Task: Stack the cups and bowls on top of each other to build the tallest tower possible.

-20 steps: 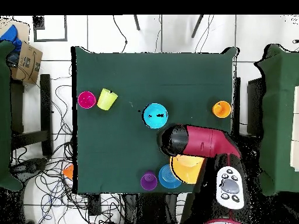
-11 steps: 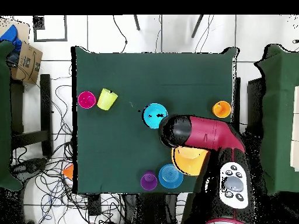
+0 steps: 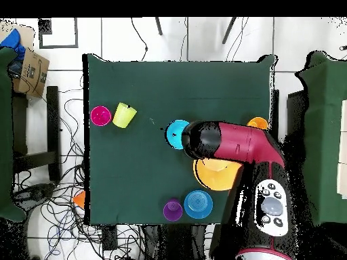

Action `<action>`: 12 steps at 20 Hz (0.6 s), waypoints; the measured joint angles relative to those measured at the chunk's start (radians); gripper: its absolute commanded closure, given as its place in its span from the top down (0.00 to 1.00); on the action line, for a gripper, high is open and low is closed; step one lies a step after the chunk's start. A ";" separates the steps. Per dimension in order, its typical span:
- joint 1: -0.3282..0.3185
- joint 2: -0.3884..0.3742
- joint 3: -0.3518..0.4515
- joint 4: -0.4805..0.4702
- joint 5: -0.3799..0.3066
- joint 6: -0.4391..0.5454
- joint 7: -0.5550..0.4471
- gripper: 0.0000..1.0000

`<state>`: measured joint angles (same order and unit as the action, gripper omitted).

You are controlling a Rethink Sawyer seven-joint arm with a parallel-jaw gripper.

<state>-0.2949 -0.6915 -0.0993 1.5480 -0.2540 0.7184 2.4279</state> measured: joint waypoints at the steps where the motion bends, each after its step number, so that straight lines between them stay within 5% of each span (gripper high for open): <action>1: 0.002 0.000 0.003 -0.007 0.000 0.000 0.000 0.00; 12: 0.062 0.000 0.020 -0.081 0.002 0.000 0.000 0.00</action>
<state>-0.2334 -0.6913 -0.0791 1.4671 -0.2522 0.7188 2.4279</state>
